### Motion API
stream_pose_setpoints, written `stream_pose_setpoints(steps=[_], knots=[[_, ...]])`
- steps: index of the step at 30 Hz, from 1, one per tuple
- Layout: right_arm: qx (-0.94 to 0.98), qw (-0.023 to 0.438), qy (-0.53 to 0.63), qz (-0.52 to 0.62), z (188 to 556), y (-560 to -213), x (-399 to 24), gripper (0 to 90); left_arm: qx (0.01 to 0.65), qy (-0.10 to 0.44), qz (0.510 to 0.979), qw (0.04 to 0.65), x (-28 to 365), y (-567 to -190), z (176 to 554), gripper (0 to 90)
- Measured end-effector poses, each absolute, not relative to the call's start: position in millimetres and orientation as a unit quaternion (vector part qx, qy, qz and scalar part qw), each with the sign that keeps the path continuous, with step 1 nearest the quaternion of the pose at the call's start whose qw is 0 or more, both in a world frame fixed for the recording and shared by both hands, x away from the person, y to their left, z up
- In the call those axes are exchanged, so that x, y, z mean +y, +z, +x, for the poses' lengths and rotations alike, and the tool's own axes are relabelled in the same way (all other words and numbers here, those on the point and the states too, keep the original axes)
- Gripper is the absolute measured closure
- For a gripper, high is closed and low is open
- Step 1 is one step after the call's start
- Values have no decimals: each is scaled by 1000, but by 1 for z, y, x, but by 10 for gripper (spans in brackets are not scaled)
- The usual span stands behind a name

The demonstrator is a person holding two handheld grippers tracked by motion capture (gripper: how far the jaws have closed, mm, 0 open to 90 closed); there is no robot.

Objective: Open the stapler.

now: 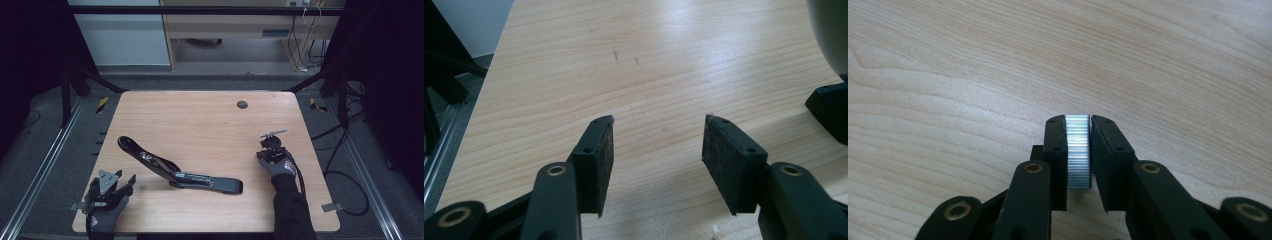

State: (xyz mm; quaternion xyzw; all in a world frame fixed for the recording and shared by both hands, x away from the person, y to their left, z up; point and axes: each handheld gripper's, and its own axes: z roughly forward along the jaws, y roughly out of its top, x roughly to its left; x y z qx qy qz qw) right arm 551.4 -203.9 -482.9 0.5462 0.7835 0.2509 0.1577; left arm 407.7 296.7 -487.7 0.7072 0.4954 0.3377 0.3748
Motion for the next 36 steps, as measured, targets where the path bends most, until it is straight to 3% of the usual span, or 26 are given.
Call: stream_pose_setpoints(steps=[16,36], knots=[[815,155,305,468,531,-457,-213,785,493,336,709,375,296,-488,408,461],[867,100,392,289,499,-404,-206,786,493,330,714,372,295,-490,410,460]])
